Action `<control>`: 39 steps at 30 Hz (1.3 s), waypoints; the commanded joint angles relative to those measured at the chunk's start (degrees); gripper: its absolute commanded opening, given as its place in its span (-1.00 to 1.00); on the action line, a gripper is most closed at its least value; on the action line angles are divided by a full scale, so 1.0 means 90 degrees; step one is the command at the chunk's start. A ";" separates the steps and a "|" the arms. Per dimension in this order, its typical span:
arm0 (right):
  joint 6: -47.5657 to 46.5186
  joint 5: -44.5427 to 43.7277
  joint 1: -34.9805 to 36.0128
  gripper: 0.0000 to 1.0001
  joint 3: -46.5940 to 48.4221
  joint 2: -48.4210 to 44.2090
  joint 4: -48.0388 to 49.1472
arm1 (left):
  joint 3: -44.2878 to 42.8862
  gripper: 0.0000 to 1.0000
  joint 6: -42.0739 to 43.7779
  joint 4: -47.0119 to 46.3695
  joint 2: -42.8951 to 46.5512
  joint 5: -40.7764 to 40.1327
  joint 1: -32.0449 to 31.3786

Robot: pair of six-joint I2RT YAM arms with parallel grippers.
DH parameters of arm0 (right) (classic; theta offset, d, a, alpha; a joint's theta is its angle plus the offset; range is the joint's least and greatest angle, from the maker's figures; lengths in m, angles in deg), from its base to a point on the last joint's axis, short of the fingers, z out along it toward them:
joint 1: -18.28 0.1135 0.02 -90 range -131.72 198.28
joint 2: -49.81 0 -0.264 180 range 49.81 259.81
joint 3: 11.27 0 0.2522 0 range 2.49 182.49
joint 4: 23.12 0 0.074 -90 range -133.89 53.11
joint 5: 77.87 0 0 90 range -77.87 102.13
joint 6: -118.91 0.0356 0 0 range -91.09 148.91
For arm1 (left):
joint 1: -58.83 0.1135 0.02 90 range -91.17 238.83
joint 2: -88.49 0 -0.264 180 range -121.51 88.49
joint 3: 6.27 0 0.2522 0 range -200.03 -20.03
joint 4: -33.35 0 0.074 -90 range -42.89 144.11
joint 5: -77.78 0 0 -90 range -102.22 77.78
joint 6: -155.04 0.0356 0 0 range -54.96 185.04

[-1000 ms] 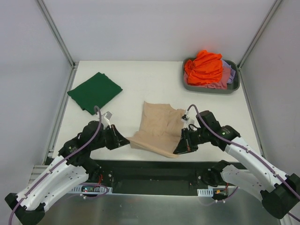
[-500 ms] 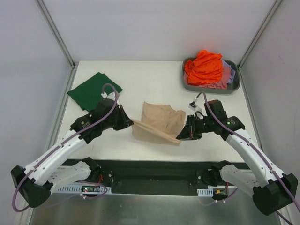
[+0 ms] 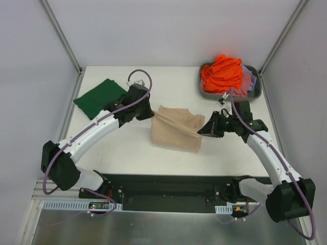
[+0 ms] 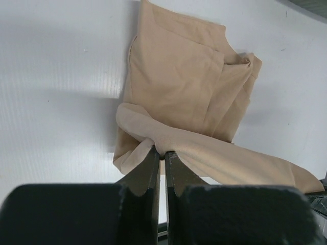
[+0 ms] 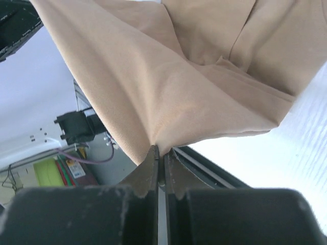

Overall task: Fold and stack the t-shirts
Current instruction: Fold the long partially folded tshirt into a neat square

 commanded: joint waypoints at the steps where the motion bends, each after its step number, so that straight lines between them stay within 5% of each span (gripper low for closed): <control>1: 0.0010 -0.0363 -0.0307 -0.96 0.0264 0.0468 0.0336 | -0.0670 -1.00 0.0530 -0.0170 -0.0587 -0.0819 0.0358; 12: 0.0166 -0.1144 -0.0747 -0.98 0.0411 0.1709 0.1146 | -0.2106 -1.00 0.1058 -0.0268 -0.2433 -0.0526 0.0456; 27: 0.0244 -0.0929 -0.1119 -0.90 0.0987 0.3477 0.1997 | -0.3473 -1.00 0.1194 -0.0268 -0.4211 0.0245 0.0836; 30: 0.0254 -0.0959 -0.1177 -0.52 0.1104 0.3546 0.1987 | -0.3669 -0.47 0.1409 -0.0268 -0.4407 0.0782 0.0944; 31: 0.0216 -0.0959 -0.1187 -0.40 0.1143 0.3517 0.1977 | -0.3698 -0.16 0.1496 -0.0268 -0.4407 0.1102 0.0964; 36: -0.0243 -0.1359 -0.1216 0.91 0.1378 0.3117 0.1325 | -0.3514 0.72 0.1693 -0.0278 -0.4008 0.1349 0.0964; 39: -0.0419 -0.1457 -0.1207 0.92 0.1155 0.2707 0.1148 | -0.3221 0.96 0.1663 -0.0278 -0.3617 0.1583 0.0944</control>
